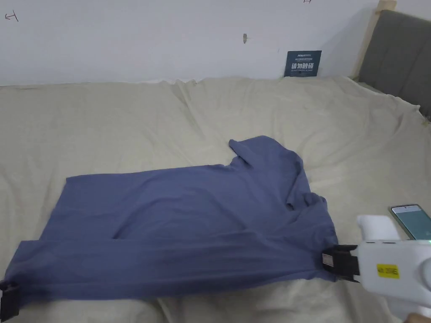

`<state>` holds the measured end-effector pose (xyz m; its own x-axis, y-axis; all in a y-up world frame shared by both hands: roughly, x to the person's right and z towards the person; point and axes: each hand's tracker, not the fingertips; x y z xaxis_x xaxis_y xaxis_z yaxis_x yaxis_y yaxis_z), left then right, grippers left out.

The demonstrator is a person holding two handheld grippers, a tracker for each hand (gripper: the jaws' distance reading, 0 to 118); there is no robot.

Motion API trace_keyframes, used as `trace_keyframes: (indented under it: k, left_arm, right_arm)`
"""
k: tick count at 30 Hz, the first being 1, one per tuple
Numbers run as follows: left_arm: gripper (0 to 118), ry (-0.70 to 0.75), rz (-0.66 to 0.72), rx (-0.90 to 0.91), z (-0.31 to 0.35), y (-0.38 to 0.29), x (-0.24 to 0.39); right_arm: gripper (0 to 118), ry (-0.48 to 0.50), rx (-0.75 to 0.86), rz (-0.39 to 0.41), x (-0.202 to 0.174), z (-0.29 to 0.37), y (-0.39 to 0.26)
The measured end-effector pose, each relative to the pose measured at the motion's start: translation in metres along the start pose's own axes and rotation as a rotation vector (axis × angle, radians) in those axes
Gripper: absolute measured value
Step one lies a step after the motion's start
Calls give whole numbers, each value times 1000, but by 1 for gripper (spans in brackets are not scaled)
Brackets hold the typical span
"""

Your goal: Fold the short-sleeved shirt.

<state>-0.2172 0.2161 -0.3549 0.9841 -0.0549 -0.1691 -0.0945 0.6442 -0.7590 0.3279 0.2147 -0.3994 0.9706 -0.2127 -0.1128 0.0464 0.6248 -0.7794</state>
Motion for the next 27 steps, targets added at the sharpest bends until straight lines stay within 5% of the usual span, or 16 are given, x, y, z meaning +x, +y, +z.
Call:
trace_keyframes:
  k: [11,12,15,16,21,23,24,27]
  left_arm:
    - [5,-68,-25,-80,15,-66,4]
    - [12,-73,-28,-85,15,-67,6]
    - [106,-35,-13,-76,19,-64,3]
    - [118,-37,-7,-54,24,-60,-1]
    - [117,-23,83,65,50,-34,-9]
    - [105,-57,89,83,54,-22,-6]
    - [88,-64,91,97,56,-17,-2]
    - [7,-58,61,137,49,5,14]
  right_arm:
    - [9,-75,-126,19,16,11,-67]
    - [17,-83,-122,21,15,10,-68]
    - [90,-125,-81,26,13,18,-60]
    - [98,-120,-54,26,14,24,-56]
    - [97,-101,77,26,11,56,-23]
    - [97,-38,128,-20,10,68,-7]
    - [97,1,154,-27,9,71,0]
    - [87,9,189,-9,-1,71,26]
